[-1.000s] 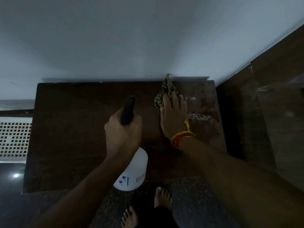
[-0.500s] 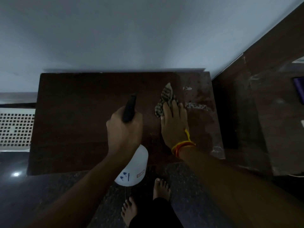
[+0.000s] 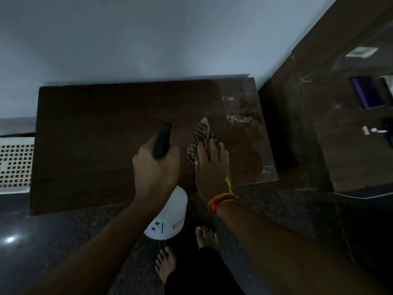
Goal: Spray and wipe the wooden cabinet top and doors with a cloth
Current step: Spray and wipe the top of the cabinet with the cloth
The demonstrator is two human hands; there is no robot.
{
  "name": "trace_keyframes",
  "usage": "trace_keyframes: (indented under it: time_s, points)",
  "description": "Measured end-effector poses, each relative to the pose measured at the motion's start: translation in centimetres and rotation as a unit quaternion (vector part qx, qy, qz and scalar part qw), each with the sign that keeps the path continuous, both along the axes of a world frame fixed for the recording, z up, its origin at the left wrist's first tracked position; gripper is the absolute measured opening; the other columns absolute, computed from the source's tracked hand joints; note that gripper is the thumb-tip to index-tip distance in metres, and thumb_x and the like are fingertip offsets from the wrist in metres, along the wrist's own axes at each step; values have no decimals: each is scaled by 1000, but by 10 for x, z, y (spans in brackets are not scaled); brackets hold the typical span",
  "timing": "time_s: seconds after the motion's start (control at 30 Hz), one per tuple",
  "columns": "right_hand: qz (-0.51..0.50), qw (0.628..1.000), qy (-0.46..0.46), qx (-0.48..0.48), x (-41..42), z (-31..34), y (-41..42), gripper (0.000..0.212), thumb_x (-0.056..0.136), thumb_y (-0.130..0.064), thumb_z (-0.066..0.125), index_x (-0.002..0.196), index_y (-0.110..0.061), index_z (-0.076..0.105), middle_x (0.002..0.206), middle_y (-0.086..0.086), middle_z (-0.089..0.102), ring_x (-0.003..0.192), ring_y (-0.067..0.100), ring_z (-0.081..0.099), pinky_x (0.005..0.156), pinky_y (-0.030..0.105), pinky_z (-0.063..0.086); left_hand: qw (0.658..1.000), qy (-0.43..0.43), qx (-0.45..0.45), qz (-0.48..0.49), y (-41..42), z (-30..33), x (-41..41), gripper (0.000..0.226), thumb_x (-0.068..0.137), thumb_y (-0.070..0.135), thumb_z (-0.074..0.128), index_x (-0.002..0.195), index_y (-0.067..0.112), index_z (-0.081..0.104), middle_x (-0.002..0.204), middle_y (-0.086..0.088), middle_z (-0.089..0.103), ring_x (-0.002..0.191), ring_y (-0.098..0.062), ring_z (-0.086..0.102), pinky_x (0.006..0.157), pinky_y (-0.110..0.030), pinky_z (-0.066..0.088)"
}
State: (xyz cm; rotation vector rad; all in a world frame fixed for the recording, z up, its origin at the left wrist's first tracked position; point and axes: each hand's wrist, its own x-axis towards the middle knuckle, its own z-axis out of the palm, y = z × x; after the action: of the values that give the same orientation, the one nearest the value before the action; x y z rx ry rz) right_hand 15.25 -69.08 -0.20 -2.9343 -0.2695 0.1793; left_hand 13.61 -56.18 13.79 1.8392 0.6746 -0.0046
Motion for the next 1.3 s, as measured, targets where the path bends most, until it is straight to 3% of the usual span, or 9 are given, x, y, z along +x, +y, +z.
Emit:
trace_keyframes:
  time_s: [0.13,0.27,0.43,0.57,0.67,0.8,0.97,1.17,1.3]
  points:
    - [-8,1000,0,15,1,1,1,50,94,-28,47,142,-17,39,150,17,32,140,44,22,114,56,19,1000,-2,6,-1,-11,-2,2,21,92,10,52,72,18,50,66,-17,53,66,-47,57,63,-55,54]
    - [36,999,4,6,1,-2,-14,50,96,-30,43,144,-18,35,152,16,30,141,42,22,115,54,20,1000,14,1,15,-25,-9,2,22,90,10,53,69,17,50,59,-7,48,55,-28,49,56,-50,54]
    - [12,1000,15,-1,6,1,-57,50,97,-28,45,145,-18,34,154,16,25,143,41,16,115,55,18,999,22,1,23,-31,-4,2,20,91,9,52,72,14,51,63,-12,49,58,-30,50,56,-51,52]
    - [-29,999,7,12,1,7,-38,51,92,-25,52,141,-14,41,150,19,33,139,45,22,113,58,20,999,18,13,23,-38,-3,6,16,91,9,53,75,11,52,66,-15,52,59,-30,51,56,-53,53]
    - [47,998,3,35,-8,5,-17,51,87,-26,58,135,-15,48,143,19,42,135,46,32,108,60,27,1000,11,12,21,-46,-3,11,16,90,10,54,74,13,54,65,-12,54,57,-27,52,54,-46,52]
    - [85,996,4,22,-6,0,-37,52,89,-27,55,139,-19,42,149,17,35,139,42,27,113,54,20,1000,9,3,20,-59,0,16,23,90,12,54,68,19,51,57,-3,49,53,-23,48,50,-38,45]
    - [39,999,15,17,5,4,-83,53,91,-26,49,142,-18,37,152,18,29,141,44,20,114,56,19,999,21,14,21,-64,0,19,15,89,11,53,75,7,53,64,-14,50,58,-30,48,57,-58,53]
    - [54,998,34,26,6,7,-87,53,91,-31,29,140,-17,40,150,18,33,139,44,25,112,55,19,999,18,22,17,-78,-3,23,16,88,12,53,72,10,52,63,-18,50,58,-38,51,59,-58,53]
    - [25,999,20,24,4,4,-120,49,91,-25,44,139,-15,42,148,20,36,137,45,27,110,59,26,999,25,10,25,-83,-1,24,11,90,12,53,83,5,57,80,-31,62,75,-51,61,58,-55,53]
